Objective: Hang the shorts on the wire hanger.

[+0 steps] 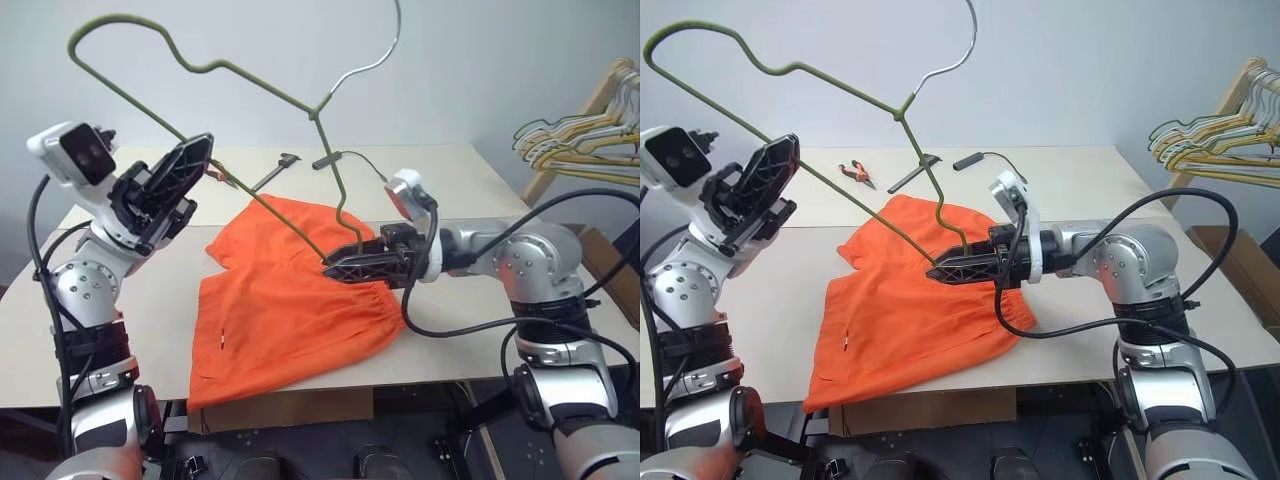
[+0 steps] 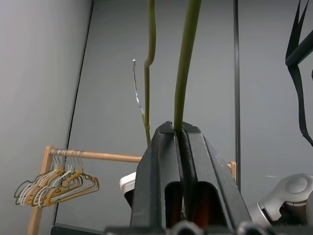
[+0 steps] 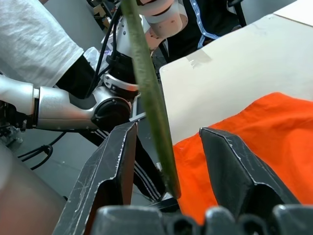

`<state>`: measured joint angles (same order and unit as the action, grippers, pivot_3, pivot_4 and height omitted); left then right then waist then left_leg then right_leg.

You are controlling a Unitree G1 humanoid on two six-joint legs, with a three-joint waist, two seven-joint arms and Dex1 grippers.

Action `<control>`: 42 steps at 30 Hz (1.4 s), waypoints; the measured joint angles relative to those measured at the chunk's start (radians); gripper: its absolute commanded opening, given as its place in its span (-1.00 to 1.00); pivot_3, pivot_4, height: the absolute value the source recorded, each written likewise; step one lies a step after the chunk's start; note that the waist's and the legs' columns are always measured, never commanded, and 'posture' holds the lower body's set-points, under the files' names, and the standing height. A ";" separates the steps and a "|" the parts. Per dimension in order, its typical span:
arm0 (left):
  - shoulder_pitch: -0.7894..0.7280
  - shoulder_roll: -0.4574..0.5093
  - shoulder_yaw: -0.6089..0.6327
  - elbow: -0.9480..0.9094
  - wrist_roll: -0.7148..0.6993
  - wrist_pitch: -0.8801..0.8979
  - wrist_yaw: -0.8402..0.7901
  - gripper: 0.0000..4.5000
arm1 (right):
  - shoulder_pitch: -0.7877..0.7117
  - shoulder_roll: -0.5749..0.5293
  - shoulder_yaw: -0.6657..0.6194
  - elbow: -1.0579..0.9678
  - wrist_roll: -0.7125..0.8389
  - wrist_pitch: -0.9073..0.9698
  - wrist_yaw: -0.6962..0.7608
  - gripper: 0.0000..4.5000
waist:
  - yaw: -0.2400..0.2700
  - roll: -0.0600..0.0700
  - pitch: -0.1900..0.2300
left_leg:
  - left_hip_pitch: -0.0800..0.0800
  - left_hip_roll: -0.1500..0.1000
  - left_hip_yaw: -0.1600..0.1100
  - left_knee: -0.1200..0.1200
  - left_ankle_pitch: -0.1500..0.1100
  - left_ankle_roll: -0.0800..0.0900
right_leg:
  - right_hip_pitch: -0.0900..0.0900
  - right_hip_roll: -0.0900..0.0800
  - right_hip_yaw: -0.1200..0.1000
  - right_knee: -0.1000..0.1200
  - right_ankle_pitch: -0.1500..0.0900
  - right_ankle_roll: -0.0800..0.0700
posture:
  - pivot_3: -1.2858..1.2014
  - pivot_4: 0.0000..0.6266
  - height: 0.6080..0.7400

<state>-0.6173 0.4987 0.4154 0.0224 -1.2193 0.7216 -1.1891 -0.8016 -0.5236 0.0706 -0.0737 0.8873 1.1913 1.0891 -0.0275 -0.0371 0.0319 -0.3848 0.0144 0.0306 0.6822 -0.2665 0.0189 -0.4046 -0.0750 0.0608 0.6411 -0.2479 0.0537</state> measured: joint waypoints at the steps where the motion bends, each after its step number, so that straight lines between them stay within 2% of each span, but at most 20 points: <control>1: 0.000 0.000 0.000 0.000 0.000 0.000 0.000 -1.00 | 0.000 0.001 0.001 0.002 0.000 0.001 0.000 -0.27 | -0.002 0.000 0.000 | 0.000 0.000 0.000 0.000 0.000 0.000 | 0.000 0.000 0.000 0.000 0.000 0.000 | 0.03 -1.00 1.00; 5: 0.000 0.000 0.000 0.002 0.001 0.000 0.002 -1.00 | -0.003 0.005 0.002 0.011 0.000 0.010 0.001 -0.90 | -0.007 0.000 0.000 | 0.000 0.000 0.000 0.000 0.000 0.000 | 0.000 0.000 0.000 0.000 0.000 0.000 | 0.03 -1.00 1.00; 6: 0.000 0.000 0.005 0.014 0.001 -0.002 0.009 -1.00 | -0.006 0.005 0.003 0.010 0.004 0.010 0.013 -0.99 | -0.009 0.000 0.000 | 0.000 0.000 0.000 0.000 0.000 0.000 | 0.000 0.000 0.000 0.000 0.000 0.000 | 0.03 -1.00 1.00; 13: 0.005 0.000 0.003 0.024 0.007 -0.004 0.007 -1.00 | -0.008 0.001 0.002 0.010 0.006 0.010 0.021 -0.99 | -0.015 0.000 0.000 | 0.000 0.000 -0.001 0.000 0.000 0.000 | 0.000 0.000 0.000 0.000 0.000 0.000 | 0.02 -1.00 1.00; 15: 0.011 0.000 -0.004 0.023 0.024 -0.010 0.008 -0.77 | -0.006 0.001 0.001 0.010 0.006 0.010 0.019 -1.00 | -0.015 0.000 0.000 | 0.000 0.000 -0.001 0.000 0.000 0.000 | 0.000 0.000 0.000 0.000 0.000 0.000 | 0.02 -1.00 1.00; 17: 0.036 -0.001 -0.039 0.014 0.099 -0.048 0.023 -0.55 | -0.005 0.007 -0.026 0.018 0.023 0.011 -0.008 -1.00 | -0.015 0.000 0.000 | 0.001 0.000 -0.001 0.000 0.000 0.000 | 0.001 0.000 0.000 0.000 0.000 0.000 | 0.02 -1.00 1.00; 22: 0.136 0.011 -0.209 -0.008 0.298 -0.096 0.022 0.17 | -0.005 0.022 -0.127 0.047 0.047 0.017 -0.099 -1.00 | -0.014 0.000 0.000 | -0.001 0.000 0.000 0.000 0.000 0.000 | -0.001 0.000 0.000 0.000 0.000 0.000 | 0.02 -1.00 1.00; 25: 0.191 0.083 -0.291 -0.034 0.418 -0.145 -0.007 0.56 | -0.005 0.013 -0.176 0.073 0.070 0.039 -0.151 -1.00 | -0.019 0.000 0.000 | 0.000 0.000 0.001 -0.002 0.000 0.000 | -0.001 0.000 0.001 0.000 0.000 0.000 | 0.02 -1.00 1.00; 28: 0.269 0.146 -0.353 -0.050 0.538 -0.204 -0.027 0.99 | 0.039 -0.084 -0.223 0.107 0.065 0.067 -0.187 -1.00 | -0.015 0.001 0.000 | 0.000 0.000 0.001 -0.002 0.000 0.000 | -0.001 -0.001 0.001 -0.001 0.000 0.000 | 0.02 -1.00 1.00; 32: 0.314 0.231 -0.399 -0.064 0.670 -0.293 -0.047 0.99 | 0.210 -0.239 -0.193 0.104 -0.012 0.076 -0.182 -1.00 | -0.003 0.001 0.000 | -0.001 0.000 0.003 -0.002 0.000 0.000 | 0.000 -0.001 -0.001 -0.003 0.000 0.000 | 0.02 -1.00 1.00; 34: 0.322 0.281 -0.430 -0.084 0.751 -0.367 -0.067 0.99 | 0.314 -0.321 -0.137 0.103 -0.084 0.047 -0.167 -1.00 | -0.003 0.001 0.001 | -0.001 0.000 0.006 -0.002 0.000 0.000 | -0.001 -0.001 0.000 -0.003 0.000 0.000 | 0.02 -1.00 1.00; 36: 0.329 0.310 -0.459 -0.103 0.806 -0.419 -0.087 0.99 | 0.389 -0.392 -0.094 0.132 -0.121 0.026 -0.108 -1.00 | -0.001 0.002 0.001 | -0.001 0.000 0.009 -0.002 0.000 0.000 | 0.000 -0.001 0.000 -0.004 0.000 0.000 | 0.02 -1.00 1.00; 42: 0.345 0.325 -0.479 -0.130 0.834 -0.456 -0.118 0.99 | 0.397 -0.567 -0.001 0.330 -0.131 0.064 0.154 -1.00 | -0.014 0.005 0.003 | 0.002 0.002 0.011 -0.002 -0.001 0.002 | 0.001 0.001 0.003 -0.003 0.000 0.000 | 0.02 -1.00 1.00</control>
<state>-0.2726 0.8236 -0.0636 -0.1079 -0.3857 0.2655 -1.3074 -0.4045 -1.0909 0.0694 0.2565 0.7558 1.2556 1.2433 -0.0416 -0.0317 0.0348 -0.3826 0.0162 0.0413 0.6807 -0.2674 0.0205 -0.4035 -0.0741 0.0638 0.6381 -0.2481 0.0537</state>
